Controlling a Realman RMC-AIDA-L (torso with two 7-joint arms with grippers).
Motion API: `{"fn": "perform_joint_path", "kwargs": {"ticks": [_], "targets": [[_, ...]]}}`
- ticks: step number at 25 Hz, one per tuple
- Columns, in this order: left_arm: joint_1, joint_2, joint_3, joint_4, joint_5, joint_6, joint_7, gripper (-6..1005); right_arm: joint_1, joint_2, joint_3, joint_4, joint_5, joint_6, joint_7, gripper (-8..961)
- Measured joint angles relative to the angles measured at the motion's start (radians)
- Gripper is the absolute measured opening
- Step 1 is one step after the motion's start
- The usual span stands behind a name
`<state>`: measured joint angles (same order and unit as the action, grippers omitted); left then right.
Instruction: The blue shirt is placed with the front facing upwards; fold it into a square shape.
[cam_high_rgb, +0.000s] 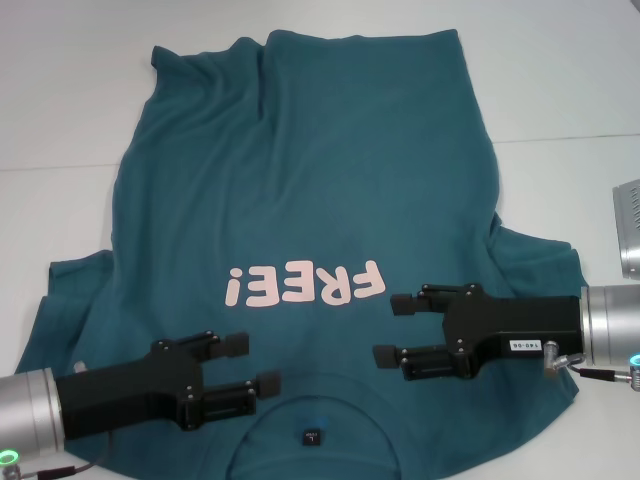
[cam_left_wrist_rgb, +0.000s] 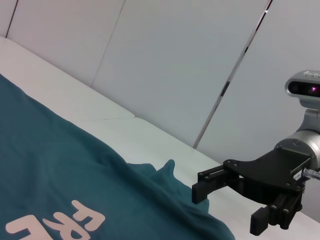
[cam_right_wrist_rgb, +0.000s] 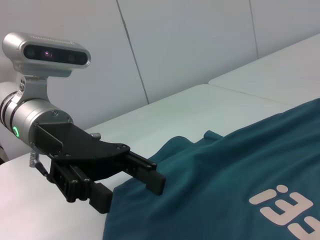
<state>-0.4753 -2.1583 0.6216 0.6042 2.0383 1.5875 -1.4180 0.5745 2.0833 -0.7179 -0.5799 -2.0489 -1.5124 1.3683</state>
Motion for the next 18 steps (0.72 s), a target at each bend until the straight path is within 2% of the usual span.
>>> {"fn": "perform_joint_path", "kwargs": {"ticks": [14, 18], "targets": [[-0.006, 0.002, -0.002, 0.001, -0.001, 0.0, -0.002, 813, 0.002, 0.0, 0.0, 0.0, 0.002, 0.002, -0.009, 869], [-0.002, 0.003, -0.035, 0.021, -0.003, -0.034, -0.047, 813, 0.002, 0.0, 0.0, 0.003, 0.004, 0.002, -0.009, 869]]}}
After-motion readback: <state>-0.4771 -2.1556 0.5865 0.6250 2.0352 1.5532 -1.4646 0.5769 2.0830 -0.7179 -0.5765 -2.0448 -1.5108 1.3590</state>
